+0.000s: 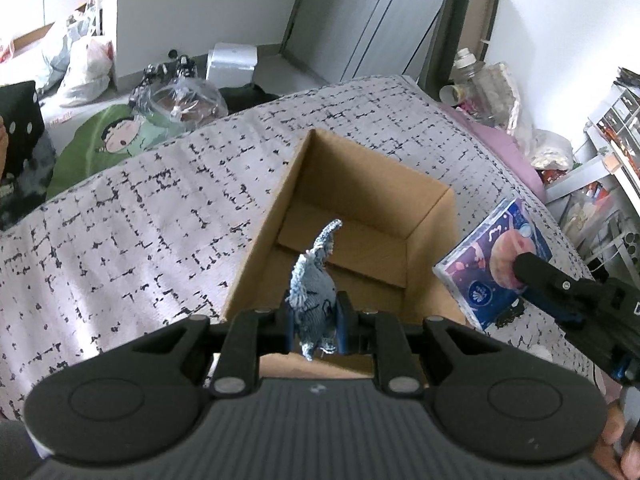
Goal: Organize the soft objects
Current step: 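Lift the plush toy with the left gripper while the right gripper carries the packet over the box, then open both grippers over the cardboard box to drop the plush toy and packet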
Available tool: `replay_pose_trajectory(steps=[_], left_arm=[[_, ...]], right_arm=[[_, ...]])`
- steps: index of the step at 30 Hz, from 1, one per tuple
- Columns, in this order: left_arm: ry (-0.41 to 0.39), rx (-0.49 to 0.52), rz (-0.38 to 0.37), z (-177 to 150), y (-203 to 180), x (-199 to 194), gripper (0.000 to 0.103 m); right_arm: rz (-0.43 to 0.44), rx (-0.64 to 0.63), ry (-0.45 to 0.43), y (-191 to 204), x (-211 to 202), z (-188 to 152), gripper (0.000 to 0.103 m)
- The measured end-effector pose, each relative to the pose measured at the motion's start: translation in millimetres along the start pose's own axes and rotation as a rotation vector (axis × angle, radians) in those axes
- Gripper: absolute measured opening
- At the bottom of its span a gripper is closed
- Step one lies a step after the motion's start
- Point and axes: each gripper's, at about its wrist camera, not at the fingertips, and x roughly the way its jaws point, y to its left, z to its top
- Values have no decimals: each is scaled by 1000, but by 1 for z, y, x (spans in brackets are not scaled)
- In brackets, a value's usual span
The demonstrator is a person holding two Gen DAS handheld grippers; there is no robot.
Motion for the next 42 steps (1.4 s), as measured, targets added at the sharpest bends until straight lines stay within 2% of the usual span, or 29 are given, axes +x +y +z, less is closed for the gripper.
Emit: replay_pose_trajectory(steps=[11, 15, 17, 20, 23, 27, 31, 33, 38, 42], left_arm=[[21, -16, -41, 3, 8, 14, 19], [23, -16, -54, 3, 6, 16, 32], [29, -20, -46, 3, 5, 16, 46], [10, -14, -34, 5, 4, 9, 51], [-5, -17, -16, 7, 4, 2, 59], [-16, -13, 8, 8, 1, -5, 66], [-19, 1, 44, 7, -7, -12, 77], [-27, 10, 57, 6, -12, -16, 77], [-43, 5, 73, 4, -25, -25, 79], [-59, 7, 77, 1, -36, -31, 80]], right_arm=[[-30, -60, 61, 17, 18, -10, 18], [-42, -69, 71, 19, 19, -10, 19], [-43, -68, 81, 19, 20, -11, 19], [-46, -76, 94, 21, 21, -13, 20], [-71, -69, 121, 21, 23, -13, 27], [-95, -53, 106, 18, 15, -10, 30], [-101, -28, 62, 15, 1, -5, 49], [-109, -18, 45, 13, -6, -2, 52], [-144, 20, 11, 4, -23, 2, 68], [-230, 28, -1, -6, -28, 2, 68]])
